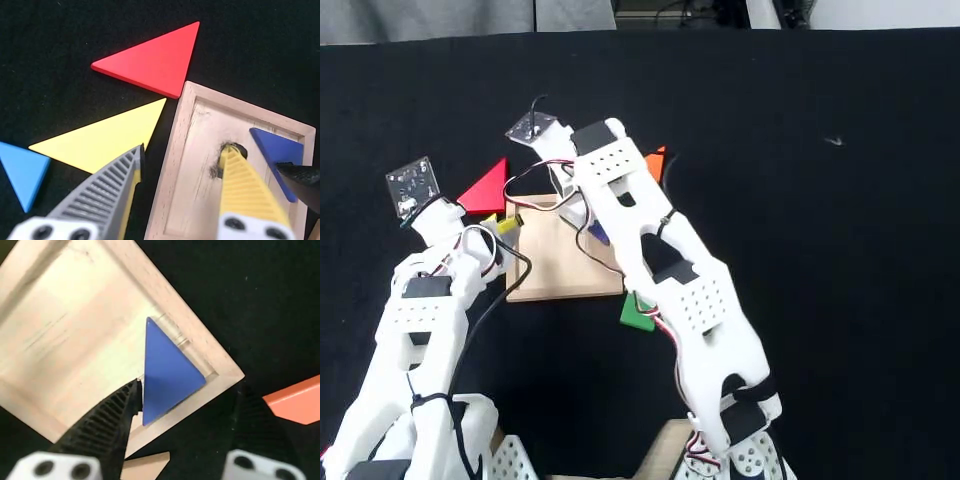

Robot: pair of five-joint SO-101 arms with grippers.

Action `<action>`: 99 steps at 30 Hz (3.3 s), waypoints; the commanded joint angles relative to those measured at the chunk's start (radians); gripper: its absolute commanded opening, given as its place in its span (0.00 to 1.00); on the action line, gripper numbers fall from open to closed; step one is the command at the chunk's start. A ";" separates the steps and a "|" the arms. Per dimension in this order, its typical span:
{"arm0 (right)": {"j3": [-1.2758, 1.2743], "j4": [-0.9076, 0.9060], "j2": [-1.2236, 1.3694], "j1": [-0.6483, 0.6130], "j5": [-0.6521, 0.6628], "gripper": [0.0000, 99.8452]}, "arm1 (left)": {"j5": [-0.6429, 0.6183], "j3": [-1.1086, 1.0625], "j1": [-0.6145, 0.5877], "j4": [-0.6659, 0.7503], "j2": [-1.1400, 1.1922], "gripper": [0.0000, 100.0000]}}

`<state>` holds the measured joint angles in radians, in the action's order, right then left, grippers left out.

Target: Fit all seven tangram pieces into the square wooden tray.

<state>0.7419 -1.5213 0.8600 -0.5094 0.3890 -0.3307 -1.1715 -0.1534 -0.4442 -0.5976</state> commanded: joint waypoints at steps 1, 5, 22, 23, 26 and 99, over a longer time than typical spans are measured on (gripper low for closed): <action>0.082 -0.011 -0.028 -0.014 -0.012 0.28 | 0.000 0.004 0.008 0.018 -0.002 0.25; 0.150 -0.140 -0.064 -0.060 -0.014 0.25 | 0.000 0.004 0.008 0.018 -0.002 0.25; 0.225 -0.110 0.101 -0.008 -0.143 0.01 | 0.000 0.004 0.008 0.018 -0.002 0.25; 0.237 -0.110 0.107 -0.005 -0.143 0.01 | 0.000 0.004 0.008 0.018 -0.002 0.25; 0.271 -0.107 0.130 0.012 -0.143 0.01 | 0.000 0.004 0.008 0.018 -0.002 0.25; 0.704 -0.041 0.361 0.227 -0.279 0.22 | 0.000 0.002 0.010 0.018 -0.002 0.25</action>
<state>1.3418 -1.5413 1.2236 -0.2700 0.1189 -0.3307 -1.1715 -0.1534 -0.4442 -0.5976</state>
